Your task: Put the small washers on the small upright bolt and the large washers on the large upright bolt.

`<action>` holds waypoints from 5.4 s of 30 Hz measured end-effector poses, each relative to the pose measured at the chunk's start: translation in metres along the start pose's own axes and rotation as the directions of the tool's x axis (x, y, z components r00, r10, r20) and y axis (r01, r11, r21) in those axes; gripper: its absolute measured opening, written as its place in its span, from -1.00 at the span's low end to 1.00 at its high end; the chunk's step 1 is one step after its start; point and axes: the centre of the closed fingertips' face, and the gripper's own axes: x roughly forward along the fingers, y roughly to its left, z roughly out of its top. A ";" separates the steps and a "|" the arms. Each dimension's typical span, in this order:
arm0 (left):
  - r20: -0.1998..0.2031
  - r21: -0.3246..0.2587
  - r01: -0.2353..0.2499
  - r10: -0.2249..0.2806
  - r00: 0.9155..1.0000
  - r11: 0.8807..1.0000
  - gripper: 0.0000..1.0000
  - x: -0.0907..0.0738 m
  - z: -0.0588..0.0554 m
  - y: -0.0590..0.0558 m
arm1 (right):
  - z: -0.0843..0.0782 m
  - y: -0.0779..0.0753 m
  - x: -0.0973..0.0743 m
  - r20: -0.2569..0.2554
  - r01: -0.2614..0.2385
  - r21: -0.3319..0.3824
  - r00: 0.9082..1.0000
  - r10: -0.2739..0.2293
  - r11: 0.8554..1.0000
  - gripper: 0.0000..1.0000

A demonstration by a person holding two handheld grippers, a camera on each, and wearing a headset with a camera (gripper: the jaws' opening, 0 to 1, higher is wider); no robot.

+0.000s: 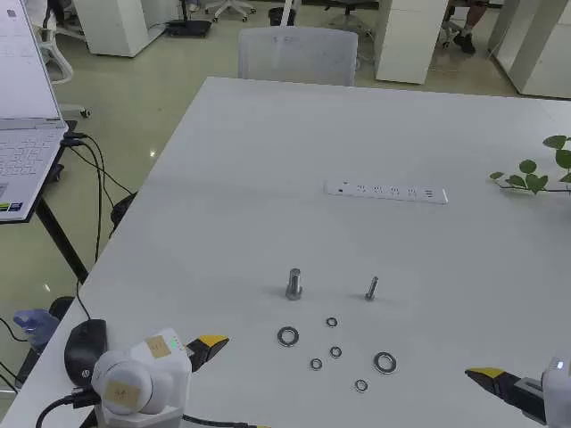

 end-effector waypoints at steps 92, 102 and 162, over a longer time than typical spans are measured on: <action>-0.049 0.048 -0.021 0.023 0.999 0.999 0.65 -0.019 -0.024 0.015 | 0.018 -0.006 0.095 -0.362 -0.201 -0.360 0.930 0.062 0.911 0.38; -0.070 0.069 -0.021 0.026 0.997 0.997 0.55 -0.022 -0.027 0.021 | 0.011 -0.007 0.100 -0.395 -0.214 -0.368 0.917 0.056 0.905 0.38; -0.084 0.072 0.018 -0.012 0.996 0.997 0.62 -0.032 -0.038 0.018 | -0.013 -0.012 0.133 -0.627 -0.276 -0.502 0.769 -0.125 0.819 -0.70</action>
